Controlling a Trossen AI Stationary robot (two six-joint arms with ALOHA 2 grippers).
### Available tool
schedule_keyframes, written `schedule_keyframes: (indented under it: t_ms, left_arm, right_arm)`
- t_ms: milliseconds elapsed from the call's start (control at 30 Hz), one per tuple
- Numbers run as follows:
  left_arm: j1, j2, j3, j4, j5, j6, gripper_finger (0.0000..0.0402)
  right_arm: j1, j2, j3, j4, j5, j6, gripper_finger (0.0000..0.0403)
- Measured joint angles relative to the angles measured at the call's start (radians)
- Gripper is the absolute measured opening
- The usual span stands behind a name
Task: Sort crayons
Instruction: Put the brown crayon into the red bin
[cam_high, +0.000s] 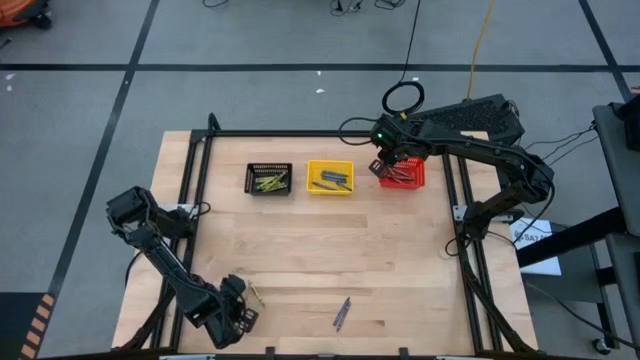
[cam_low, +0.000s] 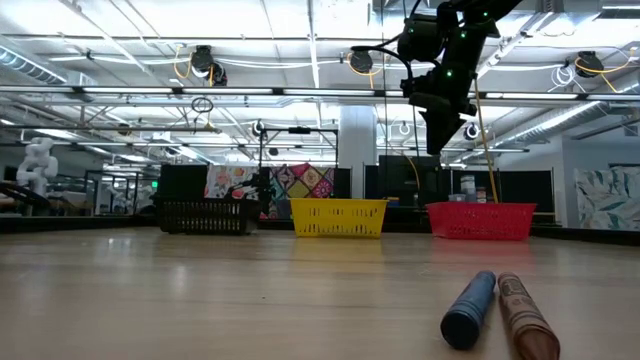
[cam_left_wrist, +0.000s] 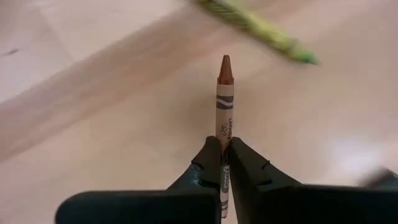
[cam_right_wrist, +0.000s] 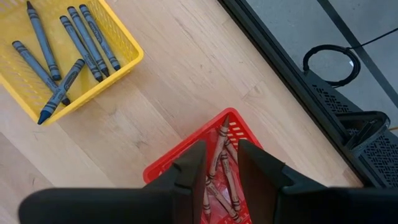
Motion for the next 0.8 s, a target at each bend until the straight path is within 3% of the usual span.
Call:
schedule_keyframes:
  t_ms: [200, 500, 800]
  left_arm:
    - [0.0, -0.006, 0.07, -0.083, -0.057, 0.039, 0.0009]
    - [0.02, -0.007, 0.163, -0.276, -0.09, 0.124, 0.0008]
    - [0.078, -0.007, 0.174, -0.284, -0.124, 0.253, 0.0008]
  right_arm:
    - [0.0, 0.0, 0.0, -0.017, -0.026, 0.0, 0.008]
    - [0.027, 0.0, -0.001, -0.096, -0.242, 0.033, 0.008]
    - [0.134, 0.0, -0.001, -0.095, -0.464, 0.01, 0.008]
